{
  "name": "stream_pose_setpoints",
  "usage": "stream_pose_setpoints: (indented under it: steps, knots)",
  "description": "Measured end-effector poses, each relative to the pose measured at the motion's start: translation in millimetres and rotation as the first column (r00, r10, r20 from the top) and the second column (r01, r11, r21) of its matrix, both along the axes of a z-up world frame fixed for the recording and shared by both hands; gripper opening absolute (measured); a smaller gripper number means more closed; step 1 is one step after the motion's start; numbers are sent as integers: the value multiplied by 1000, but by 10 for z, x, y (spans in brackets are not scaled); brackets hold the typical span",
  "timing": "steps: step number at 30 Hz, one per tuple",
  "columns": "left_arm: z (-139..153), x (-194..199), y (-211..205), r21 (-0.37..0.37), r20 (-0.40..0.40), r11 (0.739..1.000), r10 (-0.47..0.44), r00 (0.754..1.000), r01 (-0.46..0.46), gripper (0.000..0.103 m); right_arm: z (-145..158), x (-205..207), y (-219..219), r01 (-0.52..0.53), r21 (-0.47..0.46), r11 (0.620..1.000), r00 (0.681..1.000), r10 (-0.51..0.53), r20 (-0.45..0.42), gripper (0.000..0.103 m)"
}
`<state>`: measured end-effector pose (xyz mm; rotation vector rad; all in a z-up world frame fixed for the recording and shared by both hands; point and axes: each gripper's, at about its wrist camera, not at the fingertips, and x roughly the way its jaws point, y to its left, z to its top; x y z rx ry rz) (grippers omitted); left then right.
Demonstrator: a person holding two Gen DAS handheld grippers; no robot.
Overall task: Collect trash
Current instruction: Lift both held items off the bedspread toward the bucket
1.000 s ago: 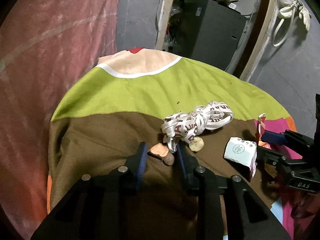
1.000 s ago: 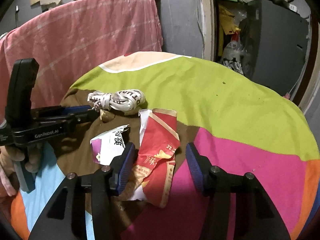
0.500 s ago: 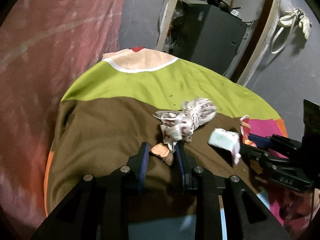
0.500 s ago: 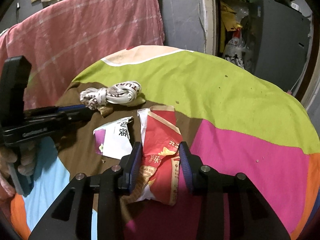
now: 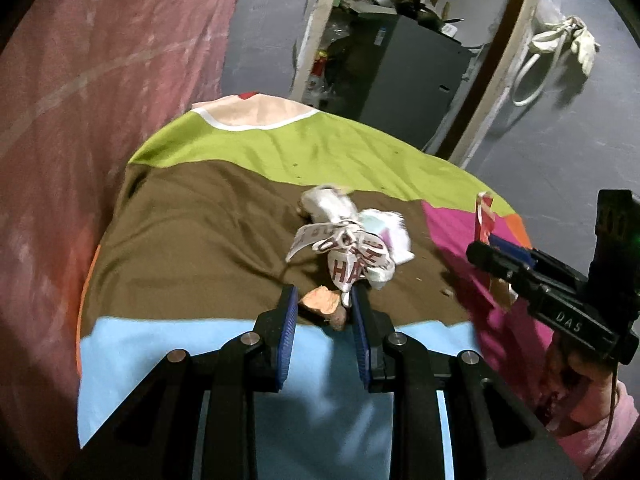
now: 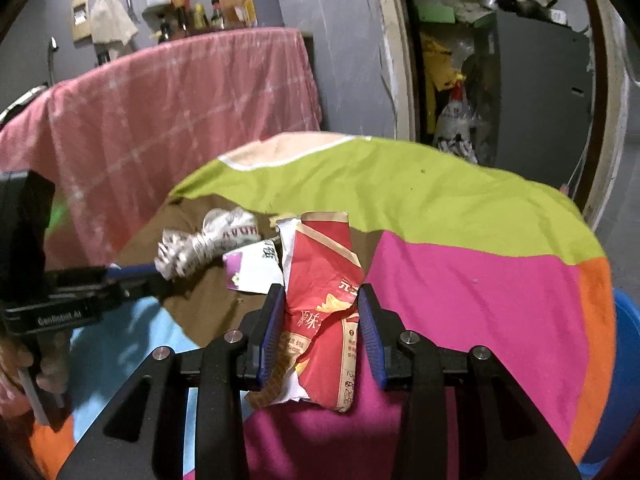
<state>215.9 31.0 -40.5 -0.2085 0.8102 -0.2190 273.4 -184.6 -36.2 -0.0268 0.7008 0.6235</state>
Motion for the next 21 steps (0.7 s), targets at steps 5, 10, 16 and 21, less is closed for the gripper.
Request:
stream_pose_setpoints:
  steps: [5, 10, 16, 21]
  knots:
    - [34, -164, -165, -8, 3, 999, -41, 999, 41, 22, 126, -169, -56, 2, 20, 1000, 999, -3, 38, 35]
    - [-17, -277, -332, 14, -26, 995, -94, 995, 95, 23, 158, -331, -132, 2, 19, 1000, 999, -3, 46, 35]
    - [-90, -369, -454, 21, -52, 991, -130, 990, 131, 23, 131, -508, -241, 9, 19, 1000, 999, -10, 37, 35]
    - [-138, -420, -538, 15, -71, 987, -159, 985, 161, 23, 88, -657, -318, 9, 16, 1000, 1000, -10, 24, 35]
